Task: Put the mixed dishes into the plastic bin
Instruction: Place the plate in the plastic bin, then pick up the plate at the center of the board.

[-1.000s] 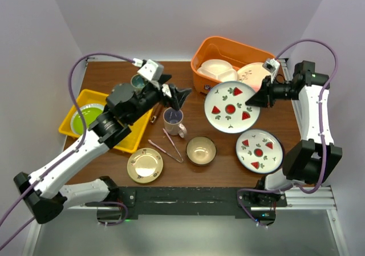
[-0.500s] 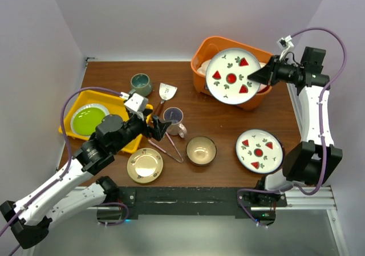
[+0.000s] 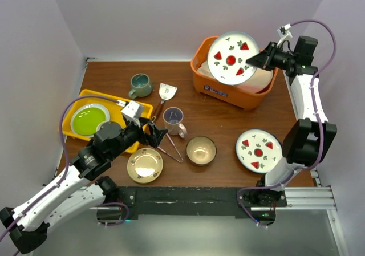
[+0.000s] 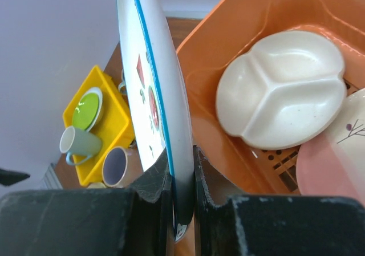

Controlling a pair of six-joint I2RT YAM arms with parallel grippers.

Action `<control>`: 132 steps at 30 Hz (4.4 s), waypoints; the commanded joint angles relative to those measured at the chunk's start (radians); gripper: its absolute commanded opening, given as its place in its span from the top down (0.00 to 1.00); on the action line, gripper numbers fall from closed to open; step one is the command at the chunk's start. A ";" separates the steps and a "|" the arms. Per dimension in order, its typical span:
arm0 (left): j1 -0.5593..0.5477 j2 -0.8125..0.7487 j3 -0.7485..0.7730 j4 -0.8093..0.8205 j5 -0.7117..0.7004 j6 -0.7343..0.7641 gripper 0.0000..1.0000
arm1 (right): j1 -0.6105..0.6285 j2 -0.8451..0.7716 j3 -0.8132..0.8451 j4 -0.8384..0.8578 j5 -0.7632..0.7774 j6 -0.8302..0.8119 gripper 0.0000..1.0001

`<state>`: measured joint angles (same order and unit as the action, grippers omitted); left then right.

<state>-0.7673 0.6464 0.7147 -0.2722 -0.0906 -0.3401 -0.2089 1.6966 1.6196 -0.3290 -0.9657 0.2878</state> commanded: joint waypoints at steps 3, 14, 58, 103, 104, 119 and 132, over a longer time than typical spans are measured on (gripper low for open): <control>0.005 -0.025 -0.035 0.008 0.006 -0.028 0.00 | 0.022 0.035 0.129 0.159 0.064 0.103 1.00; 0.005 -0.019 -0.049 0.011 0.026 -0.030 0.00 | 0.040 0.089 0.151 0.151 0.203 0.128 1.00; 0.005 -0.028 -0.089 0.033 0.066 -0.033 0.00 | 0.043 0.141 0.045 -0.005 0.757 0.113 0.83; 0.005 0.027 -0.031 0.005 0.132 -0.060 0.00 | 0.043 0.054 0.053 -0.068 0.834 -0.048 0.39; 0.005 0.032 -0.026 0.002 0.134 -0.063 0.00 | 0.042 0.028 0.045 -0.065 0.825 -0.055 0.39; -0.023 0.173 0.045 -0.082 0.183 -0.073 0.08 | 0.042 -0.363 -0.277 -0.174 0.150 -0.496 0.35; -0.316 0.415 0.141 -0.139 -0.158 -0.195 0.10 | 0.042 -0.537 -0.498 -0.433 -0.085 -0.854 0.32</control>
<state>-1.0367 1.0229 0.8085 -0.4145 -0.1291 -0.4671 -0.1646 1.2278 1.1580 -0.6861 -0.9913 -0.4290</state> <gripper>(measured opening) 0.902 0.670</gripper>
